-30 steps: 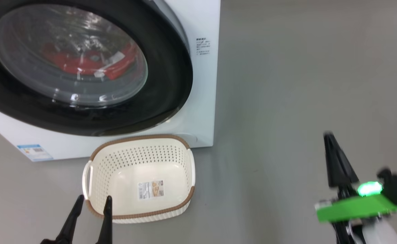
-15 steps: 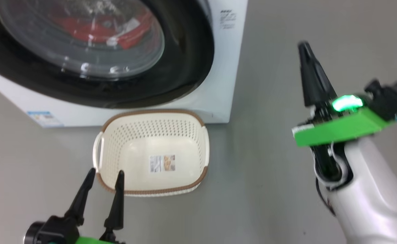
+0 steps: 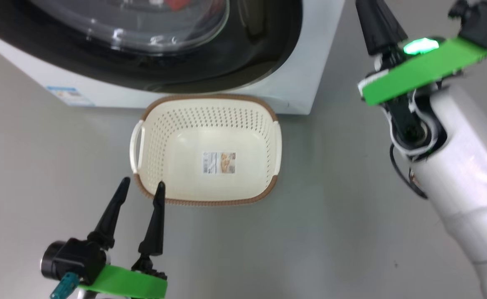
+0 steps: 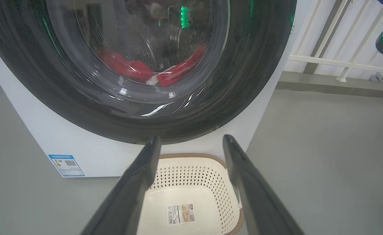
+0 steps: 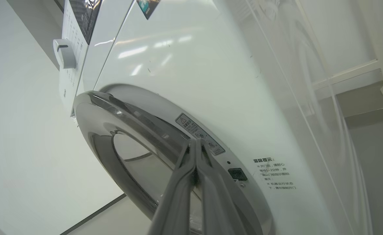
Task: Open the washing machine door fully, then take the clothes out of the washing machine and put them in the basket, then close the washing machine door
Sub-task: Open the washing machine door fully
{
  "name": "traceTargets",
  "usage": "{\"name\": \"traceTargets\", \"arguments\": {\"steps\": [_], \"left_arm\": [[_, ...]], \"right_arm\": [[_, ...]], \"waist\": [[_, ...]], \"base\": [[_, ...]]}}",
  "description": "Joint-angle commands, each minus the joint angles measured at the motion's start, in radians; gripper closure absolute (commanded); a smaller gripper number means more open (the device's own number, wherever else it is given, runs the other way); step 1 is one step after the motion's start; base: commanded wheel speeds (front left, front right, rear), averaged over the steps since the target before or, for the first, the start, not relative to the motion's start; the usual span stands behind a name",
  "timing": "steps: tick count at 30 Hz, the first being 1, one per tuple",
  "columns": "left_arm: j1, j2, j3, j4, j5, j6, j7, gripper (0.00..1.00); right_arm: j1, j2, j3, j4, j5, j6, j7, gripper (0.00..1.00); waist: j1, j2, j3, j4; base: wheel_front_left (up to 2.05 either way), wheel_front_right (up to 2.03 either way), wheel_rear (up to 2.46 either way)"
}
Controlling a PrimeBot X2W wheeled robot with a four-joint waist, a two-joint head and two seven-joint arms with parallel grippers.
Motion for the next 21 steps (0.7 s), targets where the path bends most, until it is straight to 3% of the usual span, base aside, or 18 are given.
{"name": "traceTargets", "arguments": {"steps": [1,11,21], "left_arm": [[-0.028,0.011,0.022,-0.019,-0.009,-0.005,-0.012,0.00],[-0.067,0.016,-0.005,-0.002,-0.025,-0.005,-0.012,0.00],[-0.095,0.016,-0.024,0.001,-0.038,-0.005,-0.012,0.00]], "right_arm": [[-0.039,-0.002,0.030,-0.010,0.053,0.000,0.025,1.00],[-0.193,-0.056,0.106,0.058,0.312,0.000,0.204,1.00],[-0.283,-0.062,0.100,0.100,0.501,0.000,0.375,1.00]], "waist": [[0.0000,0.0000,0.050,0.039],[0.0000,0.0000,0.110,0.069],[0.0000,0.0000,0.158,0.087]], "base": [[0.00,0.00,0.00],[0.00,0.00,0.00],[0.00,0.00,0.00]]}}
